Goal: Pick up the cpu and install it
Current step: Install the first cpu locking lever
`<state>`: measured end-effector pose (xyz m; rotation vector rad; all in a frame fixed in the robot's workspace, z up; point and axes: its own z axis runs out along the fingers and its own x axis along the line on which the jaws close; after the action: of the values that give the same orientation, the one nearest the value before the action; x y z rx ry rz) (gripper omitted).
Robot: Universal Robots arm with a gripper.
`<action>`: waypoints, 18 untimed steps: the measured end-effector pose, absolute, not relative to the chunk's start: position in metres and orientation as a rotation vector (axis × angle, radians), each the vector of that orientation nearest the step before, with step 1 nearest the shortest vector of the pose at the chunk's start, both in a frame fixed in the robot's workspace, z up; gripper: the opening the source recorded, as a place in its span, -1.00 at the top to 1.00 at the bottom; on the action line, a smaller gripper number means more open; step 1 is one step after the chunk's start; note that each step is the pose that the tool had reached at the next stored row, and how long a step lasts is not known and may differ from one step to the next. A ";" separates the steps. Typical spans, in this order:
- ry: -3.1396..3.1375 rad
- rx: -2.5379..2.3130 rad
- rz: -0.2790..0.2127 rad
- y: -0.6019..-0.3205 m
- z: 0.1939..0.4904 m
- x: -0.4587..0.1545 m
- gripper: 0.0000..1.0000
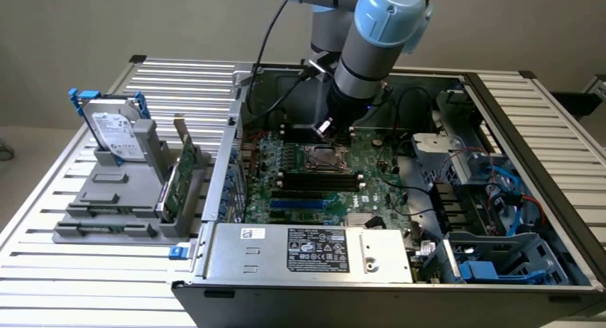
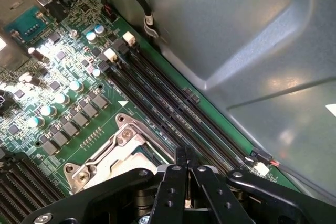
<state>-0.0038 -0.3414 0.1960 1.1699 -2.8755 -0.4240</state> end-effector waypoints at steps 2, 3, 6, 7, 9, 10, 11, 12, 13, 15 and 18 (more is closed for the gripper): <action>-2.875 1.169 -0.416 -0.341 0.196 -0.003 0.79; -2.875 1.169 -0.414 -0.340 0.196 -0.003 0.79; -2.874 1.168 -0.410 -0.340 0.196 -0.003 0.79; -2.874 1.168 -0.410 -0.340 0.196 -0.003 0.79; -2.874 1.168 -0.409 -0.340 0.196 -0.003 0.79; -2.874 1.168 -0.409 -0.340 0.196 -0.003 0.79; -2.875 1.168 -0.409 -0.339 0.196 -0.003 0.79; -2.875 1.169 -0.411 -0.339 0.197 -0.003 0.79; -2.875 1.169 -0.411 -0.339 0.199 -0.003 0.79; -2.874 1.168 -0.410 -0.339 0.204 -0.003 0.79; -2.873 1.167 -0.410 -0.340 0.213 -0.004 0.79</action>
<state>-0.0041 -0.3395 0.2127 1.1673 -2.8725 -0.4104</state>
